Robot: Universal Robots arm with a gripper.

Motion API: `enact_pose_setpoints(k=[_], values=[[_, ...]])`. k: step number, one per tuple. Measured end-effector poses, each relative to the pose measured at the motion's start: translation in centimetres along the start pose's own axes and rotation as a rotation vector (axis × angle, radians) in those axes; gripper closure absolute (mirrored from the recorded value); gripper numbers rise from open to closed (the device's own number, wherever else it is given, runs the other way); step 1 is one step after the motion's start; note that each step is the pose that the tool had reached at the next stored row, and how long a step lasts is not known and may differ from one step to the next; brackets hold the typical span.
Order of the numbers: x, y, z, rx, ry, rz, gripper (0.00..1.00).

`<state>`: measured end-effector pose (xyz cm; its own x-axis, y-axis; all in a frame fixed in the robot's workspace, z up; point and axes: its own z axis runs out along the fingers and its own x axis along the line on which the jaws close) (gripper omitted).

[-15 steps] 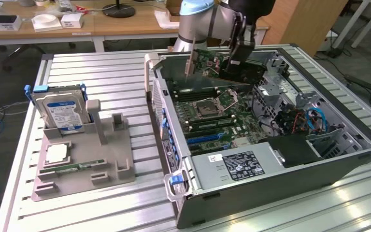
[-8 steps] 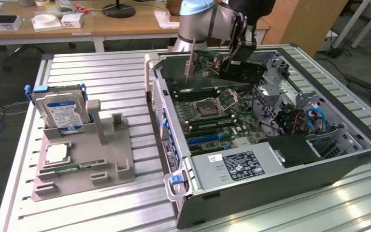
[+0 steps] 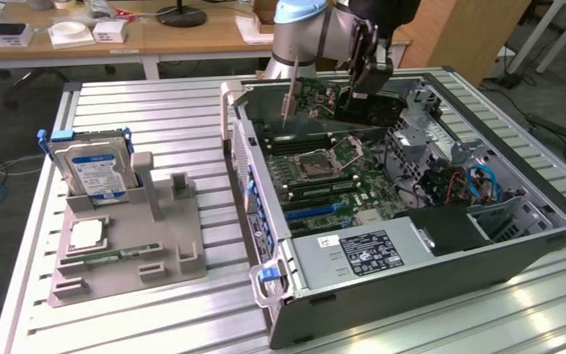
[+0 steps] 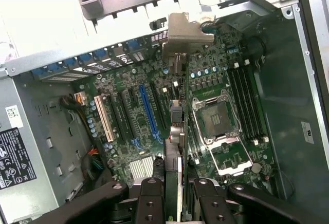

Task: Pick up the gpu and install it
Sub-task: 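Insert the gpu into the slot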

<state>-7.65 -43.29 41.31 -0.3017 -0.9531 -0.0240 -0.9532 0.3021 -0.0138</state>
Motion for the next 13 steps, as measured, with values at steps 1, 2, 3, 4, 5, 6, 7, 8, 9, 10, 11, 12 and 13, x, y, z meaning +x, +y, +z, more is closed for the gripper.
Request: enact_pose_setpoints(k=[1,2,3,4,5,6,7,8,9,10,11,12,13], values=[[0.00,0.00,0.00,-0.0001,0.0000,-0.004,0.74],[0.00,0.00,0.00,-0.0002,0.0000,-0.009,0.74],[0.00,0.00,-0.01,-0.0003,-0.0001,-0.013,0.74],[0.00,0.00,0.00,-0.0004,-0.0002,-0.017,0.74],[0.01,0.00,0.00,-0.0005,-0.0003,-0.022,0.74],[0.01,0.00,0.00,-0.0006,-0.0003,-0.026,0.74],[0.02,-0.01,-0.01,-0.0007,-0.0003,-0.031,0.74],[0.02,-0.01,-0.01,-0.0009,-0.0003,-0.036,0.74],[0.02,-0.01,-0.01,-0.0010,-0.0004,-0.041,0.74],[0.02,-0.01,0.00,-0.0011,-0.0005,-0.046,0.74],[0.03,-0.01,0.00,-0.0013,-0.0007,-0.051,0.74],[0.03,-0.01,-0.01,-0.0014,-0.0007,-0.057,0.74],[0.03,-0.01,-0.01,-0.0015,-0.0007,-0.062,0.74]])
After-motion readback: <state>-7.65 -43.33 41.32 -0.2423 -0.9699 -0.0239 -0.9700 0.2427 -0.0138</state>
